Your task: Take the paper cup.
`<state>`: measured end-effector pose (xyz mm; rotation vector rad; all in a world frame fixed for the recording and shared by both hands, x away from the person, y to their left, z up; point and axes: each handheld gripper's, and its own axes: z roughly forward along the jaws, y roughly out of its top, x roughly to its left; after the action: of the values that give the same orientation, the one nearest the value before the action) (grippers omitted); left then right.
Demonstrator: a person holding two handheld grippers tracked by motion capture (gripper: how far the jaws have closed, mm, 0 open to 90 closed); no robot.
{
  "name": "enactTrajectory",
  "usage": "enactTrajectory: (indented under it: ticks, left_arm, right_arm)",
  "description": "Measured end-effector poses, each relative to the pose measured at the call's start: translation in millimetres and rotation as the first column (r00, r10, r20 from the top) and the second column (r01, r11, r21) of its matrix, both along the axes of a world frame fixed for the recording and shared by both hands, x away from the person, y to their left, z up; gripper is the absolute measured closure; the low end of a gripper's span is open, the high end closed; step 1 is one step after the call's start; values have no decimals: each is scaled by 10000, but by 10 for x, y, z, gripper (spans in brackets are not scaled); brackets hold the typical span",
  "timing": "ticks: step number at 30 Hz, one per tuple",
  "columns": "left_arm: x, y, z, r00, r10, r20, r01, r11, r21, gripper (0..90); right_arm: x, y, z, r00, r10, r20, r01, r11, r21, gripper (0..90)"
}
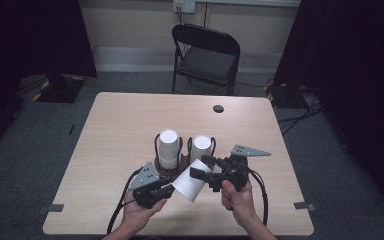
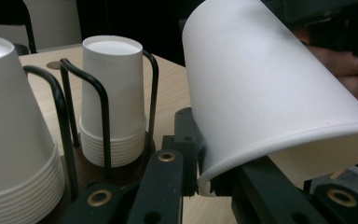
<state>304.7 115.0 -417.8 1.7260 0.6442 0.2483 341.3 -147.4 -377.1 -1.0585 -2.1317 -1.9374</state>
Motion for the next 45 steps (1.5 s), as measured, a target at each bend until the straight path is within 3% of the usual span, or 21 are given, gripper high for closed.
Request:
enactTrajectory:
  ticks: [4,11,15,20,21,22,23,25,31,35,36,38,40,41,45]
  left_arm:
    - [24,8,-17,9999,-119,-123,125,9989,453,845]
    - [29,39,-24,9978,-338,-572,403,9922,1175,845]
    - [45,83,-15,9964,-388,-751,457,9947,923,844]
    - [74,141,16,9943,-248,-1039,377,9916,1238,845]
    - [94,157,18,9908,-366,-1300,530,9907,1251,847]
    - [94,157,18,9908,-366,-1300,530,9907,1251,846]
    - [111,164,24,9864,-471,-1575,707,9865,1476,846]
    - [119,166,24,9848,-505,-1660,758,9857,1503,847]
    - [118,171,57,9805,-423,-1919,774,9807,1794,850]
    - [123,151,86,9780,-511,-2023,945,9730,2108,850]
    - [131,146,88,9751,-602,-2134,1081,9695,2202,850]
    - [135,122,93,9758,-669,-2082,1194,9606,2509,850]
    - [141,98,89,9730,-855,-2144,1403,9566,2555,850]
    - [144,91,88,9727,-903,-2137,1482,9506,2727,850]
    - [139,56,66,9669,-1066,-2319,1750,9382,2984,850]
  right_arm:
    - [6,-38,22,9999,-72,127,72,10000,17,167]
    - [3,-86,19,9986,-88,514,110,9990,-426,202]
    - [-4,-83,10,9974,-89,714,141,9972,-738,202]
    - [-2,-98,1,9962,-133,858,214,9953,-941,201]
    - [-18,-114,11,9934,-281,1110,391,9943,-987,195]
    - [-18,-114,11,9934,-281,1110,391,9943,-987,195]
    - [-25,-126,21,9920,-313,1222,441,9936,-1041,195]
    - [-31,-143,26,9903,-396,1331,542,9926,-1084,189]
    - [-34,-180,8,9925,-87,1216,211,9946,-1015,170]
    - [-63,-177,-11,9903,350,1346,-146,9887,-1494,161]
    - [-73,-171,-17,9893,422,1395,-184,9856,-1679,152]
    - [-83,-168,-22,9866,497,1553,-197,9817,-1892,152]
    - [-97,-155,-21,9834,510,1741,-119,9758,-2183,152]
    - [-102,-147,-22,9820,561,1803,-135,9732,-2294,153]
    - [-138,-110,-27,9748,889,2047,-328,9644,-2624,158]
